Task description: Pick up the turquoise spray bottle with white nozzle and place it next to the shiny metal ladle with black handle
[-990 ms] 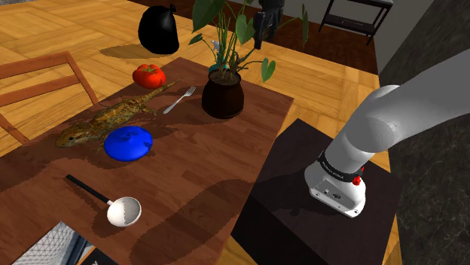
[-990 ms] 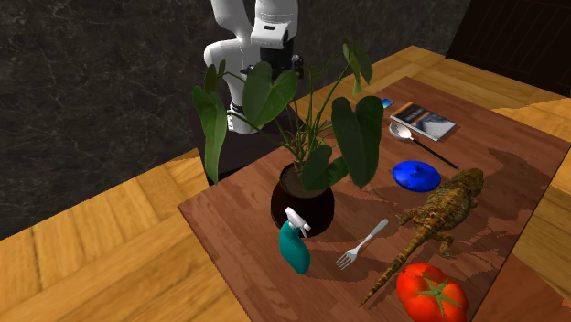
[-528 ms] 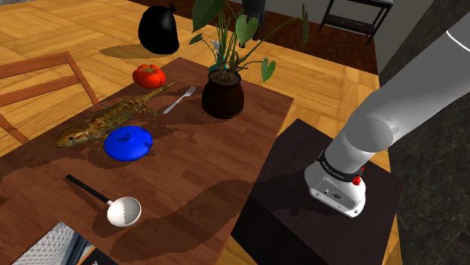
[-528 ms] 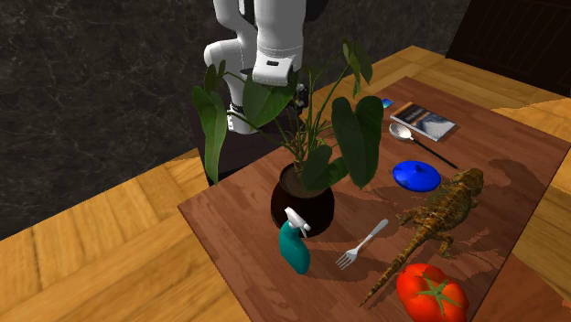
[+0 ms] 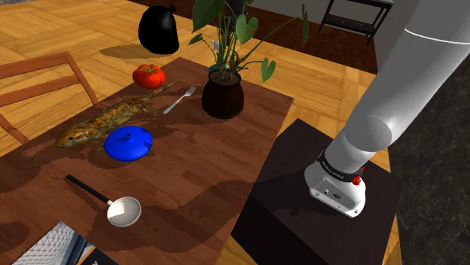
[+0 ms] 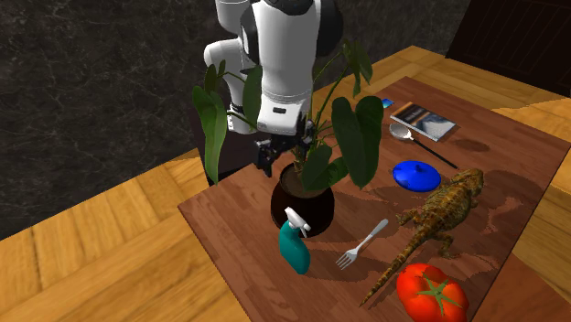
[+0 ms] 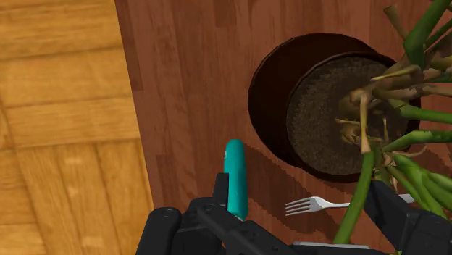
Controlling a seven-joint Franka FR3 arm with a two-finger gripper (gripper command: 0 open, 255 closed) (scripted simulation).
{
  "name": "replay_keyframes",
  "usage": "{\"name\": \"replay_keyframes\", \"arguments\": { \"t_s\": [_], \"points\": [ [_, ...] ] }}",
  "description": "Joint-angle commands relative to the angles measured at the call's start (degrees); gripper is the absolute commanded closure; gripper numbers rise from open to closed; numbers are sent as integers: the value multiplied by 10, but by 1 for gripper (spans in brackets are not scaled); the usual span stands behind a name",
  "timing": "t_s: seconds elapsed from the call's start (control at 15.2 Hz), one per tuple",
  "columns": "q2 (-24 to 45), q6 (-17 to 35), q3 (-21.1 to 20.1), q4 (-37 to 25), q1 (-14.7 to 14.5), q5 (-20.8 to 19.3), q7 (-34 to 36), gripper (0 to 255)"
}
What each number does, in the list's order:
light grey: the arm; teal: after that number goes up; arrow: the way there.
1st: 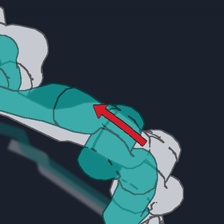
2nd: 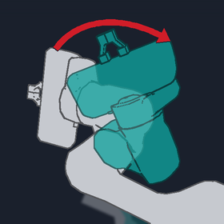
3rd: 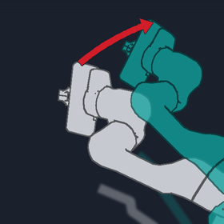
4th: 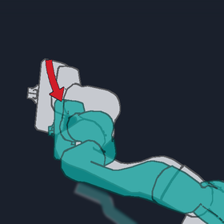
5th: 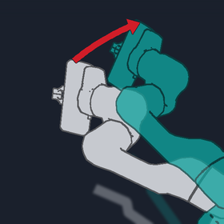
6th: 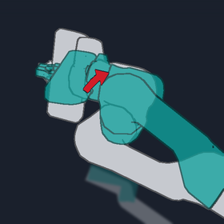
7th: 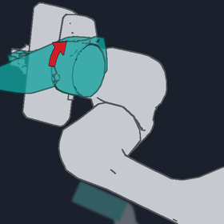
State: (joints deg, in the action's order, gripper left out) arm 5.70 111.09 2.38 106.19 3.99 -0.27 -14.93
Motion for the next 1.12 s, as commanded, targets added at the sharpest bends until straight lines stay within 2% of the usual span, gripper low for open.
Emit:
{"name": "replay_keyframes", "arguments": {
  "t_s": [0.0, 0.4, 0.86, 1.06],
  "points": [
    [46, 1, 2, -46, 3, 4, -6, 0],
    [179, -19, 4, -202, 14, 15, -22, 0],
    [191, 29, 3, -166, 14, 16, -23, 0],
    [193, 33, 3, -164, 14, 16, -23, 0]
  ]
}}
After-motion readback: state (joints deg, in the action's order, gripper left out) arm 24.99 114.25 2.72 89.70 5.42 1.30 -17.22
